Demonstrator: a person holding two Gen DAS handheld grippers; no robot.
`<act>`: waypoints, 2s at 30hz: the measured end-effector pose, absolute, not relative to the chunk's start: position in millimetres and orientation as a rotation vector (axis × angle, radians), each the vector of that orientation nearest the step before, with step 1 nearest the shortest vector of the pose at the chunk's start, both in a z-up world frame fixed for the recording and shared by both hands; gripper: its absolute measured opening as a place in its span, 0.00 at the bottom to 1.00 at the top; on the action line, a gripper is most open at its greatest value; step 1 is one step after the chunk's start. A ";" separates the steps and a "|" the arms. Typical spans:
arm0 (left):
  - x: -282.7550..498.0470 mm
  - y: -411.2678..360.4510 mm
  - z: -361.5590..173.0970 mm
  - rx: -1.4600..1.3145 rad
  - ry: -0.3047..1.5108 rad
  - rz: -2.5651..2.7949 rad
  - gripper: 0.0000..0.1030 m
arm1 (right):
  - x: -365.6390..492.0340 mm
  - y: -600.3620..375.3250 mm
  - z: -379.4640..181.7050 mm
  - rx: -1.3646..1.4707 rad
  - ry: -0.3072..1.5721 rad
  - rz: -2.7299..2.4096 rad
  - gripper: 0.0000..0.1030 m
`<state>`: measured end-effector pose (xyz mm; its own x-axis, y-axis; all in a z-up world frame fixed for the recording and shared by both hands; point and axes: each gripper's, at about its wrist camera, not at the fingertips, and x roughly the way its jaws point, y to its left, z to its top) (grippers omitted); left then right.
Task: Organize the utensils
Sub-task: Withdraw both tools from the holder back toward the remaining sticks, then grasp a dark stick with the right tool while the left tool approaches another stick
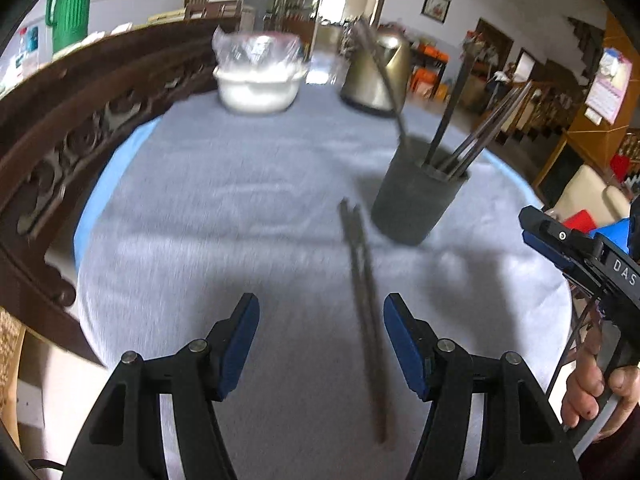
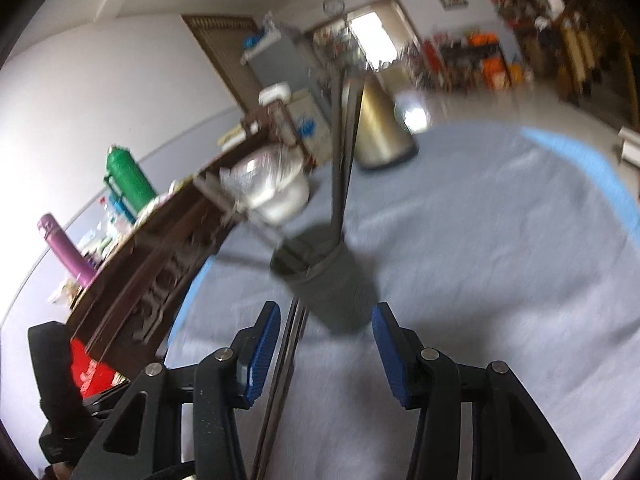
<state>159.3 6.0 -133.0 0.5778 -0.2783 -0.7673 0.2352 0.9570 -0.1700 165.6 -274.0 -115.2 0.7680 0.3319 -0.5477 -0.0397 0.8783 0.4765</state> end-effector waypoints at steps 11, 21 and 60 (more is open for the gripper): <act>153.3 23.1 -168.4 -0.082 1.031 -0.252 0.64 | 205.0 -219.0 -168.4 0.427 0.958 0.297 0.27; 153.4 32.7 -172.0 -0.104 1.061 -0.252 0.64 | 223.3 -181.7 -187.6 0.378 1.064 0.297 0.21; 173.1 -32.8 -185.9 -0.067 1.185 -0.473 0.40 | 193.8 -252.8 -189.6 0.473 1.169 0.281 0.14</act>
<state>173.1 -32.8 -185.9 0.2905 -0.3889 -0.8743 0.3199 0.9006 -0.2943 193.8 -252.8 -189.6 0.3722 0.4490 -0.8123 0.0316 0.8685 0.4946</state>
